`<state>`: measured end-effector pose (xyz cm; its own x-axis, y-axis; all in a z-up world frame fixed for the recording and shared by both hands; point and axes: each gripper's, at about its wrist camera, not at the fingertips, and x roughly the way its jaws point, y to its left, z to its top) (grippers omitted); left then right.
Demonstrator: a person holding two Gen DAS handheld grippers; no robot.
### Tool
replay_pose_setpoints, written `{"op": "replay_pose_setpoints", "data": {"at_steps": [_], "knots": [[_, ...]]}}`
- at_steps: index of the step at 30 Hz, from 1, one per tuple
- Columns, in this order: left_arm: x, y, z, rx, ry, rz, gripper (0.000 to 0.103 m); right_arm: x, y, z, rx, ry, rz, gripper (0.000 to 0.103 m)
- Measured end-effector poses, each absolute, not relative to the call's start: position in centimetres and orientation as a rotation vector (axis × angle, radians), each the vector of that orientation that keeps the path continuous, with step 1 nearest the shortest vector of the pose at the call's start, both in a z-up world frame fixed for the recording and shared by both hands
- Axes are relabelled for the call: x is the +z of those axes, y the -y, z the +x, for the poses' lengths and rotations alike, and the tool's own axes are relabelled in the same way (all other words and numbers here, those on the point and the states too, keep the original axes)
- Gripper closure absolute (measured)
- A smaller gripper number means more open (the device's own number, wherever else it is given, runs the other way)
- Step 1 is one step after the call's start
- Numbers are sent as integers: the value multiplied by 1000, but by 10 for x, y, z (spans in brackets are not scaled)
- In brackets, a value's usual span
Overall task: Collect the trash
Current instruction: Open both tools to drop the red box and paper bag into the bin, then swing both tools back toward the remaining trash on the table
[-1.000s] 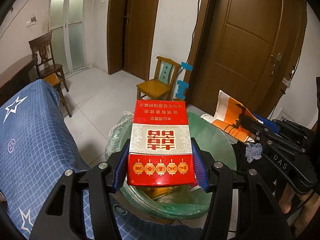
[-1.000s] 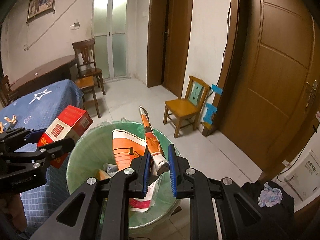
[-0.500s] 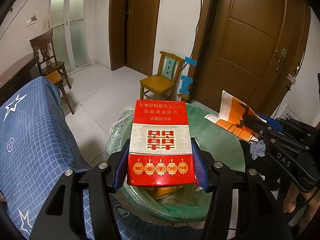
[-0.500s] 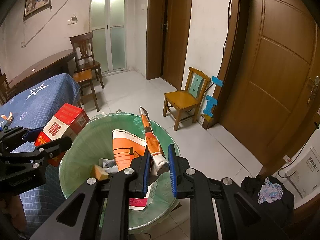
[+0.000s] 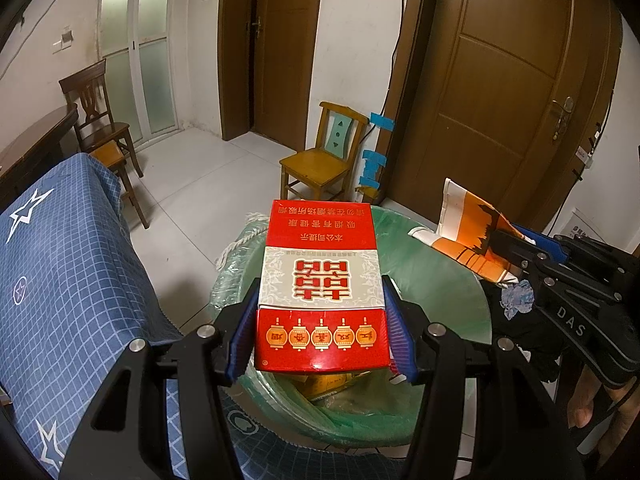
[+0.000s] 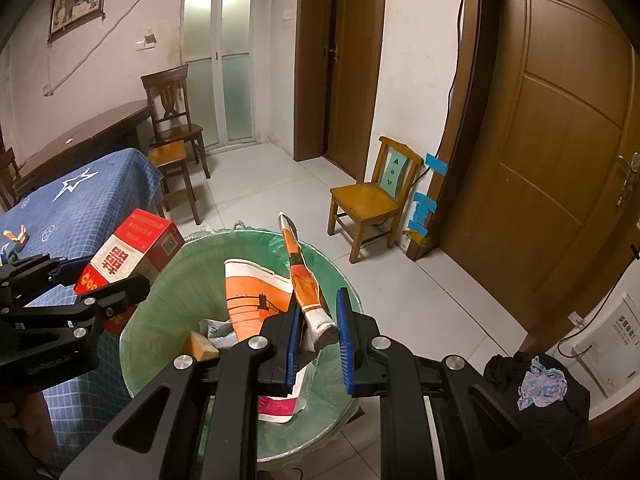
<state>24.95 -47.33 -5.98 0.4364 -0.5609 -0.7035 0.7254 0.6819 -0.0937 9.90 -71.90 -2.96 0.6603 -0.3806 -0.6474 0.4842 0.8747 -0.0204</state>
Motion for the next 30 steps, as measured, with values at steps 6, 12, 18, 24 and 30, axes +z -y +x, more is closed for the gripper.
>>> {"op": "replay_pose_setpoints", "data": {"at_steps": [6,12,18,24,30], "knots": [[-61,475,250,-812,-782,240,49,-27,717,99,-495,-682,159,85],[-64,476,250,-795,-777,255,19,-24,715,92,-510,-658,173,47],[-65,470,253,-779,-785,243,18,-23,712,88,-512,-658,191,47],[-62,468,251,-787,-780,247,18,-21,710,88,-506,-656,191,46],[-59,470,250,-788,-781,247,18,-20,711,87,-505,-657,191,45]]}}
